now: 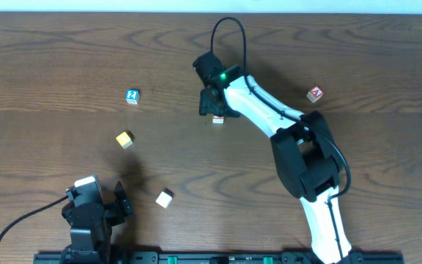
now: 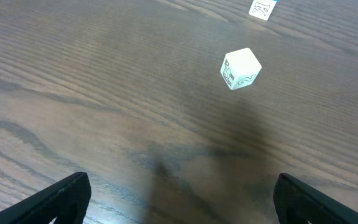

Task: Spell out Ai2
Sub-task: 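Release the I block and move the right gripper to the red A block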

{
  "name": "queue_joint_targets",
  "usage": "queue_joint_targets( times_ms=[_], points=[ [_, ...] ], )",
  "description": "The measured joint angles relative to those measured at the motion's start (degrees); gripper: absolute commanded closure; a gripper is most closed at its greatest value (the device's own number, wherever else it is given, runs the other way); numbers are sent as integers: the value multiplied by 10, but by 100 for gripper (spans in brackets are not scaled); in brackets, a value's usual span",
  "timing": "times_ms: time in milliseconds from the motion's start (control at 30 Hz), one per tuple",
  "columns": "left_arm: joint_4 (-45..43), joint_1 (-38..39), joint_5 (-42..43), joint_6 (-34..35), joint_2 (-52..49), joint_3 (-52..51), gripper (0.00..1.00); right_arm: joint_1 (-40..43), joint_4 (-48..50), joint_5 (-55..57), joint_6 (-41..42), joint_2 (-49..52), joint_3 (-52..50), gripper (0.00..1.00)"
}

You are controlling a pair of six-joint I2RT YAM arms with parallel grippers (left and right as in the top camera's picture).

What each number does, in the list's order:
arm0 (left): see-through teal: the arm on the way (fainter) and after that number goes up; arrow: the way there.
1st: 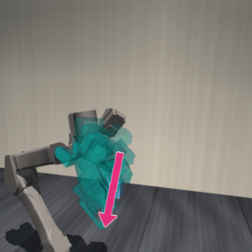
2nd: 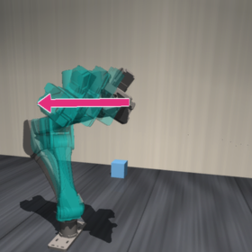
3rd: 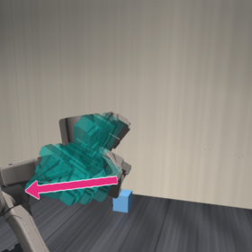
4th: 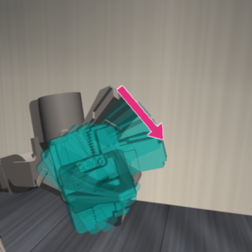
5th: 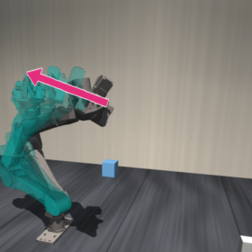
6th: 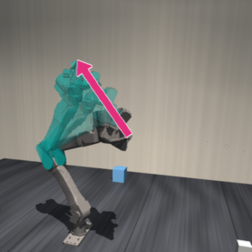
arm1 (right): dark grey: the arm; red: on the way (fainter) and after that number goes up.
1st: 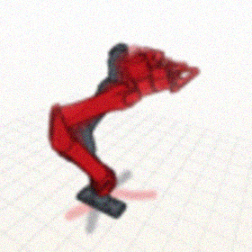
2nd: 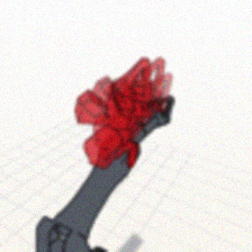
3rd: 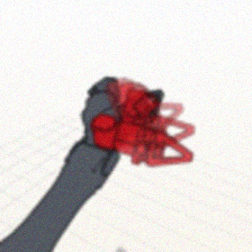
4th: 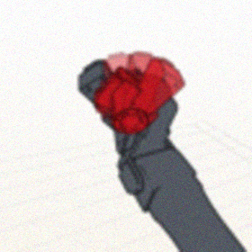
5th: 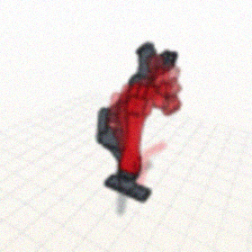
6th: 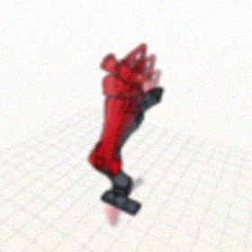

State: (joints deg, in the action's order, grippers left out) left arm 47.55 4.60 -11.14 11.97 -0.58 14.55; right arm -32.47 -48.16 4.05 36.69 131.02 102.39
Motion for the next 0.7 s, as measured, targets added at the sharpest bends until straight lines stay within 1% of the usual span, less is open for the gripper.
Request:
queue_joint_targets(
  times_ms=[100, 267, 333, 500, 700],
  points=[
    [0, 0, 0, 0, 0, 0, 5, 11, -5, 0, -13, 5, 21, 26],
    [0, 0, 0, 0, 0, 0, 5, 19, -39, 1, -41, 6, 84, 25],
    [0, 0, 0, 0, 0, 0, 5, 19, -66, 7, -47, 6, 123, 23],
    [0, 0, 0, 0, 0, 0, 5, 19, -129, 35, -55, 6, 185, 15],
    [0, 0, 0, 0, 0, 0, 5, 35, -187, 55, -55, 6, 211, 12]
  ],
)
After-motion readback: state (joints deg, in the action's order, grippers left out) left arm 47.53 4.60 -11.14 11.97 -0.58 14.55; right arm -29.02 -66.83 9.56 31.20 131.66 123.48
